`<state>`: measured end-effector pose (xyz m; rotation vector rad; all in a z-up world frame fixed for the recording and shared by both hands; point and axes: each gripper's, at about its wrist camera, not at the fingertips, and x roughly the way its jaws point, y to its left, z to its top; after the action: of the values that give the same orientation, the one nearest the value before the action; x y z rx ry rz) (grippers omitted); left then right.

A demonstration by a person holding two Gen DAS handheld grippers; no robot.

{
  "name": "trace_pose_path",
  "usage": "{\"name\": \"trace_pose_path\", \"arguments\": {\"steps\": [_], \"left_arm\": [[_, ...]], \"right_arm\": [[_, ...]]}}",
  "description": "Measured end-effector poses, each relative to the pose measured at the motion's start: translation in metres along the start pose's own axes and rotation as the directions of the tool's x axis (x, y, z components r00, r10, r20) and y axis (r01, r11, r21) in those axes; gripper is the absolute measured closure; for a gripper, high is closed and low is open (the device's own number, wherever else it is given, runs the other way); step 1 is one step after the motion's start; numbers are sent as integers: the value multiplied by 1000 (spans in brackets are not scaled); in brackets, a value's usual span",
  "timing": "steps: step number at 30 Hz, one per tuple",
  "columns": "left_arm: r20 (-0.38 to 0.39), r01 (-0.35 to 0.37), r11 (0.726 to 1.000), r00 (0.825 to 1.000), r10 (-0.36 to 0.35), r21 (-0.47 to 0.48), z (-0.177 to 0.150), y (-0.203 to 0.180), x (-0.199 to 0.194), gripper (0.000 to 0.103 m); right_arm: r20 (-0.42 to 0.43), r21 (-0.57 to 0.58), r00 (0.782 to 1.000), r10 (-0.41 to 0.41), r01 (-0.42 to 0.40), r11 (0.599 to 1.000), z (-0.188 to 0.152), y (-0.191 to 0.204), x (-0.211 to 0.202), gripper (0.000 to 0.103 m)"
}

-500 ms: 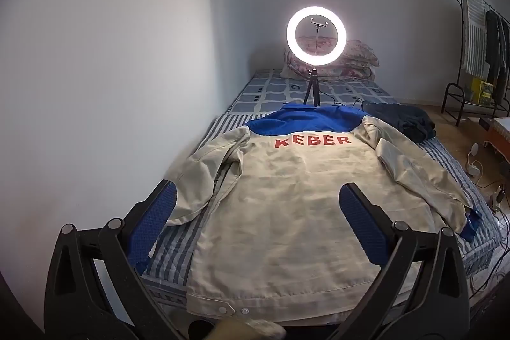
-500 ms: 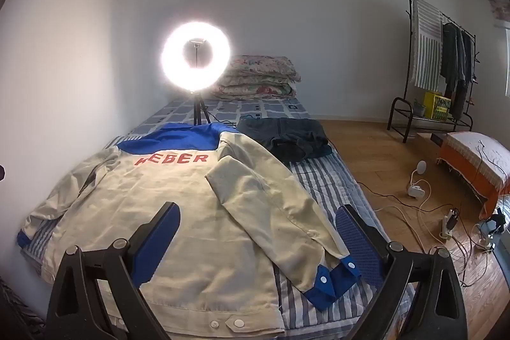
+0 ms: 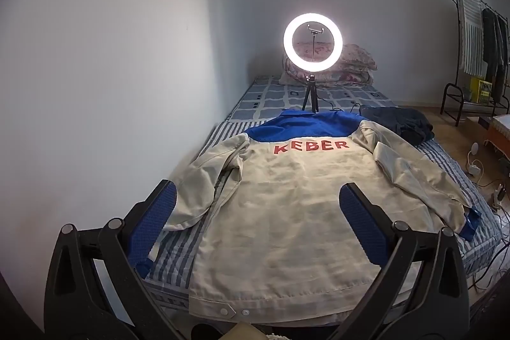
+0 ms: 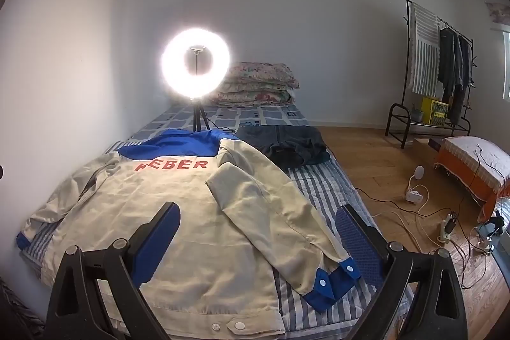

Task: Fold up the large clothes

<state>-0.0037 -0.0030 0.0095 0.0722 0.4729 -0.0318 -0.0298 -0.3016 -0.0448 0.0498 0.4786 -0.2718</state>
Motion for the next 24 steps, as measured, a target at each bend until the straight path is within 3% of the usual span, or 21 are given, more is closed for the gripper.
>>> {"name": "trace_pose_path", "arguments": {"steps": [24], "left_arm": [[23,-6,1000,1000,6,-2,-2,1,-5,0]], "right_arm": [[4,-4,1000,-4,4,1000,2,1,-1,4]]}}
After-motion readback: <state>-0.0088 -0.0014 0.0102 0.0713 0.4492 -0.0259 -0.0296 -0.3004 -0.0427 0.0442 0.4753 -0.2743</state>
